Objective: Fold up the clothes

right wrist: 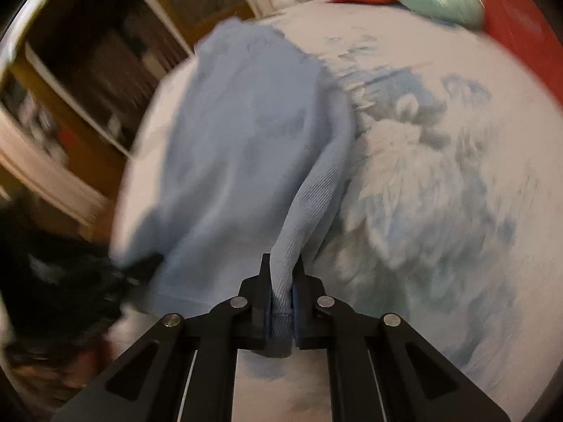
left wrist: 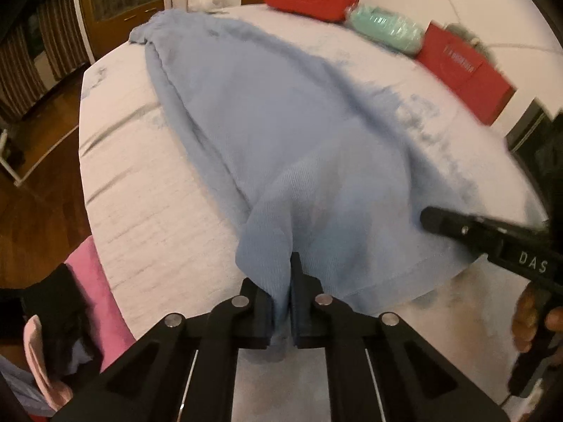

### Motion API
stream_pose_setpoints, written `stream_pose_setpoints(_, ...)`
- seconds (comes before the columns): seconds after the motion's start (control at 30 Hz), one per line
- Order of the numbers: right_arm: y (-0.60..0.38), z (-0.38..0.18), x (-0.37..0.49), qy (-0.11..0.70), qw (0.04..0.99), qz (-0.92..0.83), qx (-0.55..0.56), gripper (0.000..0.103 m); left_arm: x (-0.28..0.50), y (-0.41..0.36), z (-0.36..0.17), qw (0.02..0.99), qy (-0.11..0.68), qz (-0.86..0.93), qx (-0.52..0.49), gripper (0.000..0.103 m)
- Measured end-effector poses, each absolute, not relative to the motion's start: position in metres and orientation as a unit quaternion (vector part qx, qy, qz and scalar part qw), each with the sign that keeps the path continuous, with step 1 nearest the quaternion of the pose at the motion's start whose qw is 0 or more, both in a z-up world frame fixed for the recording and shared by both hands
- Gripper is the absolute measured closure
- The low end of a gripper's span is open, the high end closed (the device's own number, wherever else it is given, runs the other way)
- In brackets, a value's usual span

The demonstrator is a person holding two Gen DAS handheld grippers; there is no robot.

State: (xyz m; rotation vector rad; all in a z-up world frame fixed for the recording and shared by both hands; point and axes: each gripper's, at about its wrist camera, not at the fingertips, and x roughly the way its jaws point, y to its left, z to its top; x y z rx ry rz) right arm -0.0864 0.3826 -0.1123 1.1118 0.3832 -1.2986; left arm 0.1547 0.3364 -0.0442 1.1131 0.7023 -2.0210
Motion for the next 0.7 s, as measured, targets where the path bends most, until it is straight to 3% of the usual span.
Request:
stream_pose_setpoints(0.17,0.396,-0.079,-0.095,0.076,0.679,-0.535,0.496,0.095,0.167,0.332,0.011,0.35,0.259,-0.815,0.382,0.098)
stream_pose_setpoints(0.37,0.382,-0.042,-0.095,0.022,0.703,-0.535,0.468,0.095,0.175,0.298,0.03,0.363,0.269,-0.811,0.37,0.098)
stream_pose_setpoints(0.7,0.309,-0.006,-0.072,0.075,0.699,-0.57,0.424,0.095,0.175,0.201,0.036,0.373,0.27,-0.808,0.368,0.098)
